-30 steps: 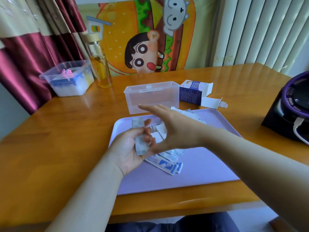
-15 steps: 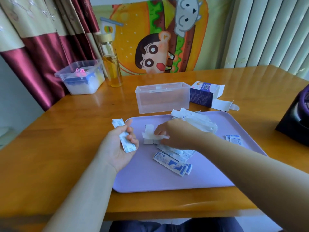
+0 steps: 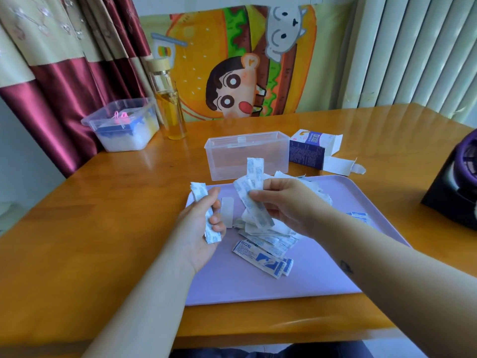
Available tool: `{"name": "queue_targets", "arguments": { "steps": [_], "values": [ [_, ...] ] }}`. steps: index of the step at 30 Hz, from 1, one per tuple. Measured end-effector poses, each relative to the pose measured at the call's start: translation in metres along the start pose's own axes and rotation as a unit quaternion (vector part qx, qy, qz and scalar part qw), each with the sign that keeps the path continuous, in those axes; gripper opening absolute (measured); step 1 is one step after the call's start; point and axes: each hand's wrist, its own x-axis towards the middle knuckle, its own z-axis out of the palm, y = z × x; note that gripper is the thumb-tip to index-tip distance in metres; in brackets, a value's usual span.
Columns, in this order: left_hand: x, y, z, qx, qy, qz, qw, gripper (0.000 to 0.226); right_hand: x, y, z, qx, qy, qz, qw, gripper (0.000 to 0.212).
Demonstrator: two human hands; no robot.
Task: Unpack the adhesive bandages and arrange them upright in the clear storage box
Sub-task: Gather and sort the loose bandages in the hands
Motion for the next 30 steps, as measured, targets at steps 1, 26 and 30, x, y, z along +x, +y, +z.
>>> {"name": "queue_targets", "arguments": {
  "steps": [1,26,30],
  "values": [
    [-0.002,-0.002,0.003,0.017,-0.02,0.003,1.0,0.017,-0.002,0.001,0.002,0.019,-0.012,0.007,1.0,0.005],
    [-0.007,0.001,0.007,-0.2,0.011,-0.014,0.98,0.016,-0.01,0.012,-0.011,-0.669,-0.002,-0.068,0.741,0.041],
    [-0.008,-0.001,0.002,-0.205,0.018,0.018,0.979,0.033,-0.012,0.011,-0.011,-0.661,0.018,-0.085,0.745,0.024]
  ]
}}
